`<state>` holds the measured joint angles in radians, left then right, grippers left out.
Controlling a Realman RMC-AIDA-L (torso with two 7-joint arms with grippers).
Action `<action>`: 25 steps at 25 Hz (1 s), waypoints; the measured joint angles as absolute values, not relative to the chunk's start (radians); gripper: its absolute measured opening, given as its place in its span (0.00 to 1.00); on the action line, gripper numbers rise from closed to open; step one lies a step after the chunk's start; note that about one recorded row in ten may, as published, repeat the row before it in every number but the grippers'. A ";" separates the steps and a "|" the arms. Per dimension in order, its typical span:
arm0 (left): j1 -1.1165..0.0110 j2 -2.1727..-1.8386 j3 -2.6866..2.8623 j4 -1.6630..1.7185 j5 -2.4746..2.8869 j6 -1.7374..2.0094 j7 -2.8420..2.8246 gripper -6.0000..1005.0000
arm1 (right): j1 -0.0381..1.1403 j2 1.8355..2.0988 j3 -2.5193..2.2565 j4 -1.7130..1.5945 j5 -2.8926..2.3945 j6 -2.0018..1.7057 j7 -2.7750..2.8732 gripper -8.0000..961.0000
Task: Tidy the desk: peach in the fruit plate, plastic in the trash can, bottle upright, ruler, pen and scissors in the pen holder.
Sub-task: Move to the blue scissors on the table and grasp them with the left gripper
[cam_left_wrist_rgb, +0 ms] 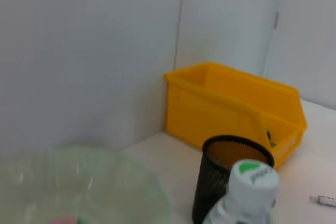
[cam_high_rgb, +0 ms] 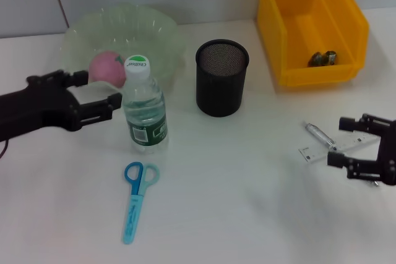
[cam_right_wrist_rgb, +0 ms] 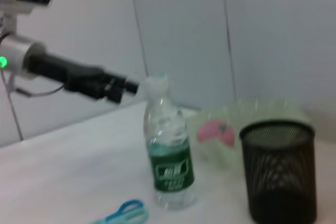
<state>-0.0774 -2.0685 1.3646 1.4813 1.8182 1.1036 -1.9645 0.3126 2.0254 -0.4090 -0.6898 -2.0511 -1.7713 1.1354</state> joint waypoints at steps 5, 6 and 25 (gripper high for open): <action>-0.046 -2.067 1.382 1.521 1.849 1.106 -2.052 0.82 | 0.323 2.026 -0.390 -0.693 -2.027 -1.759 1.129 0.86; -0.024 -2.066 1.417 1.583 1.959 1.114 -2.214 0.82 | 0.323 2.026 -0.390 -0.693 -2.027 -1.759 1.129 0.86; -0.243 -2.078 1.502 1.787 2.424 1.510 -2.880 0.82 | 0.351 2.023 -0.234 -0.686 -1.963 -1.728 1.227 0.86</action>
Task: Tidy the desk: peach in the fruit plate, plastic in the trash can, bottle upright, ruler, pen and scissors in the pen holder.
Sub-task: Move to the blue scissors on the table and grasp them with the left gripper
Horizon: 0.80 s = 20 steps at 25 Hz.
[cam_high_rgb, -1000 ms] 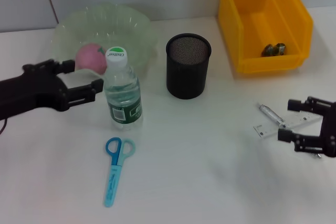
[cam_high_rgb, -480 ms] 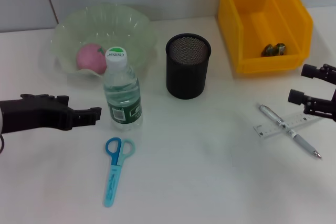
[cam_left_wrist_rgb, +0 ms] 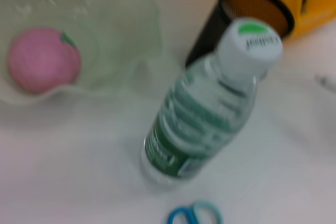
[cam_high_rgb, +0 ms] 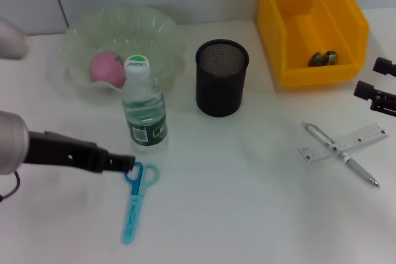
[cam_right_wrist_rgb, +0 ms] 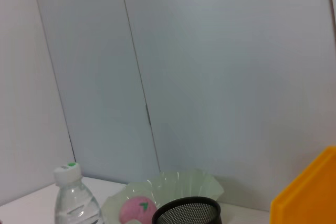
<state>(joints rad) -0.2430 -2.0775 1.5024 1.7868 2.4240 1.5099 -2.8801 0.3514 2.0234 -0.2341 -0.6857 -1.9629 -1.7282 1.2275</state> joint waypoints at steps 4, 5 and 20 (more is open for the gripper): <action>-0.289 -2.079 1.566 1.748 2.485 1.552 -2.883 0.82 | 0.356 2.023 -0.238 -0.686 -1.962 -1.728 1.237 0.86; -0.309 -2.079 1.596 1.742 2.507 1.561 -2.885 0.82 | 0.356 2.023 -0.234 -0.686 -1.962 -1.728 1.239 0.86; -0.435 -2.080 1.660 1.610 2.520 1.571 -2.885 0.82 | 0.347 2.024 -0.230 -0.686 -1.962 -1.728 1.239 0.86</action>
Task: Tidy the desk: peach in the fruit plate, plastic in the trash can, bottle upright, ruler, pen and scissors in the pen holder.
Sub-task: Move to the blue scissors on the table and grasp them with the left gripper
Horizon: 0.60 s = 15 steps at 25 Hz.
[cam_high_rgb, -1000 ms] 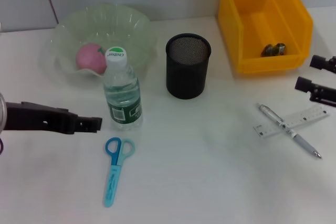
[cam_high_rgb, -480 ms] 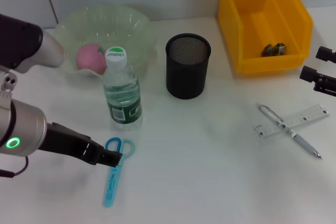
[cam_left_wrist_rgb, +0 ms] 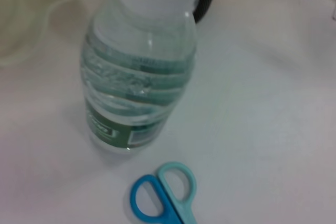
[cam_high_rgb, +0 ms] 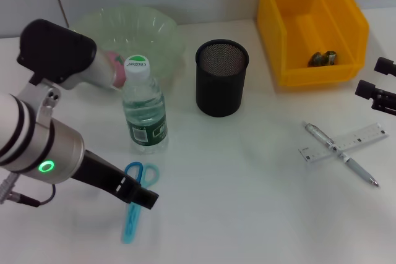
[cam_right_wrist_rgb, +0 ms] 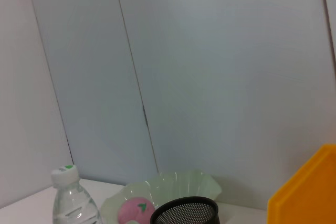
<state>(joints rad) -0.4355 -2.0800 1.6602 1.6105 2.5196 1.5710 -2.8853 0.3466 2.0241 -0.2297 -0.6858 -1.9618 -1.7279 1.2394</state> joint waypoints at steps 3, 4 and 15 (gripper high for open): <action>-0.453 -2.080 1.669 1.577 2.520 1.572 -2.885 0.82 | 0.347 2.025 -0.230 -0.686 -1.962 -1.728 1.239 0.86; -0.453 -2.080 1.669 1.577 2.520 1.572 -2.885 0.82 | 0.347 2.025 -0.231 -0.686 -1.962 -1.728 1.239 0.86; -0.502 -2.080 1.682 1.520 2.525 1.579 -2.889 0.82 | 0.350 2.021 -0.230 -0.686 -1.962 -1.727 1.232 0.86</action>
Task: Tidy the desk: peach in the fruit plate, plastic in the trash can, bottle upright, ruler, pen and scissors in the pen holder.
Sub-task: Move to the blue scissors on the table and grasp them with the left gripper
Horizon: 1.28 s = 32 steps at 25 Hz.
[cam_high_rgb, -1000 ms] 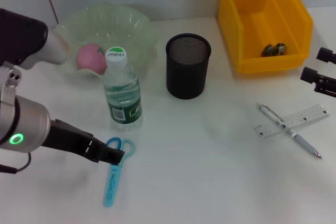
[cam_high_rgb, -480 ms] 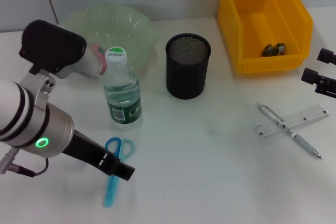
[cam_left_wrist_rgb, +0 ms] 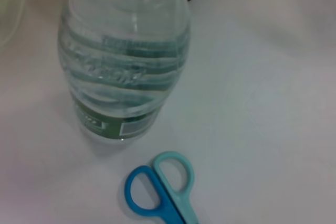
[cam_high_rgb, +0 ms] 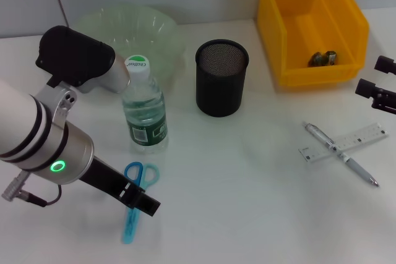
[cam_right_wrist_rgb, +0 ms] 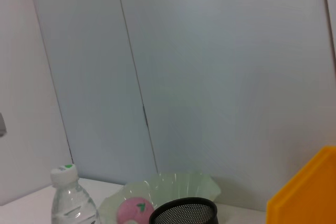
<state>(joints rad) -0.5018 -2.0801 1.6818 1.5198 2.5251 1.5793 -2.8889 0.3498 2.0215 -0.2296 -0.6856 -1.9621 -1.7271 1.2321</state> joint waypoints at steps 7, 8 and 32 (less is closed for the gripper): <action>-0.505 -2.080 1.686 1.504 2.526 1.574 -2.889 0.82 | 0.354 2.019 -0.236 -0.686 -1.962 -1.727 1.231 0.86; -0.507 -2.080 1.679 1.503 2.526 1.574 -2.890 0.82 | 0.354 2.019 -0.236 -0.686 -1.962 -1.727 1.231 0.86; -0.532 -2.080 1.665 1.479 2.532 1.584 -2.892 0.82 | 0.359 2.019 -0.231 -0.687 -1.962 -1.726 1.230 0.86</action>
<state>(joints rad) -0.5315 -2.0800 1.6646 1.4791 2.5323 1.5844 -2.8916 0.3590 2.0185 -0.2309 -0.6870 -1.9619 -1.7260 1.2301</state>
